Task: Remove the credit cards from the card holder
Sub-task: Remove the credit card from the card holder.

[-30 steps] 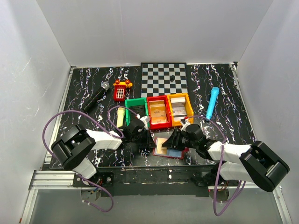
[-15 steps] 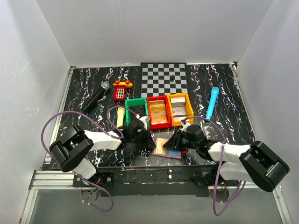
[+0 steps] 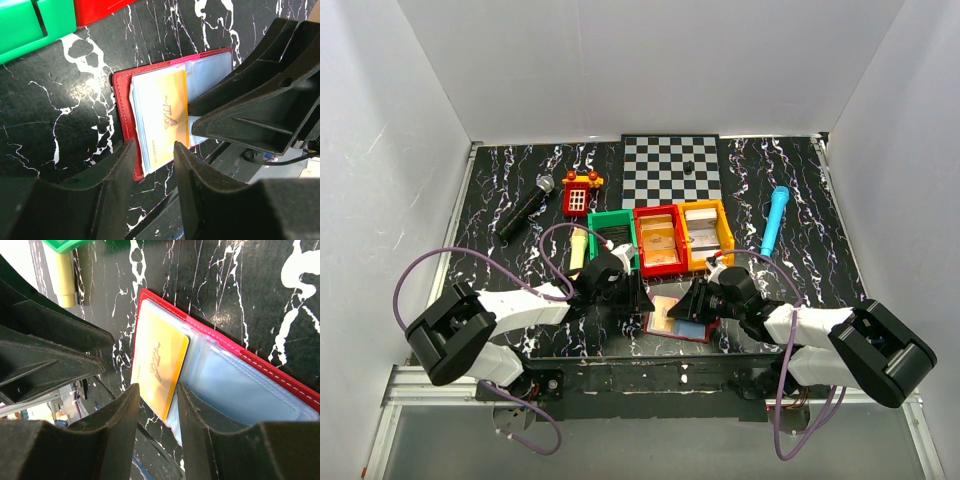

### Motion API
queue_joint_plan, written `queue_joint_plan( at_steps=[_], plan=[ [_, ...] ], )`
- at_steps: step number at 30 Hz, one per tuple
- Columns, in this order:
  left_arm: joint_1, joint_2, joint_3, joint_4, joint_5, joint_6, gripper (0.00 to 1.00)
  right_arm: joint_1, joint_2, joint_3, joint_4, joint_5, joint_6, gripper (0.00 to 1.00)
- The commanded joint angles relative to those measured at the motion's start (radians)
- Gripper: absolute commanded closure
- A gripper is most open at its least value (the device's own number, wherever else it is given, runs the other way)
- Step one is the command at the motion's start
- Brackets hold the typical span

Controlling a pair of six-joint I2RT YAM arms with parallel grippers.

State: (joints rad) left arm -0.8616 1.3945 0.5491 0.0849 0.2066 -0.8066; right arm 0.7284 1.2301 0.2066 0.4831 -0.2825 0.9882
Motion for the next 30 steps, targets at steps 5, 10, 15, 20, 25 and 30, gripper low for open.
queue_joint_plan(
  at_steps=[5,10,15,20,25,30],
  plan=[
    [-0.005,-0.022,0.002,0.062,0.014,0.014,0.78,-0.004,0.012,0.004,0.052,-0.018,0.003,0.55],
    [-0.005,0.046,0.029,0.082,0.033,0.02,0.9,-0.006,0.009,0.005,0.054,-0.026,-0.002,0.55],
    [-0.005,0.096,0.026,0.105,0.04,0.018,0.94,-0.007,0.016,0.005,0.063,-0.035,-0.002,0.54],
    [-0.005,0.135,0.026,0.107,0.037,0.015,0.95,-0.011,0.023,0.007,0.072,-0.044,-0.005,0.54],
    [-0.005,0.156,0.025,0.098,0.025,0.015,0.97,-0.014,0.023,0.001,0.094,-0.056,-0.005,0.53],
    [-0.005,0.175,0.02,0.099,0.02,0.012,0.98,-0.017,0.02,-0.015,0.129,-0.066,-0.006,0.53]
  ],
)
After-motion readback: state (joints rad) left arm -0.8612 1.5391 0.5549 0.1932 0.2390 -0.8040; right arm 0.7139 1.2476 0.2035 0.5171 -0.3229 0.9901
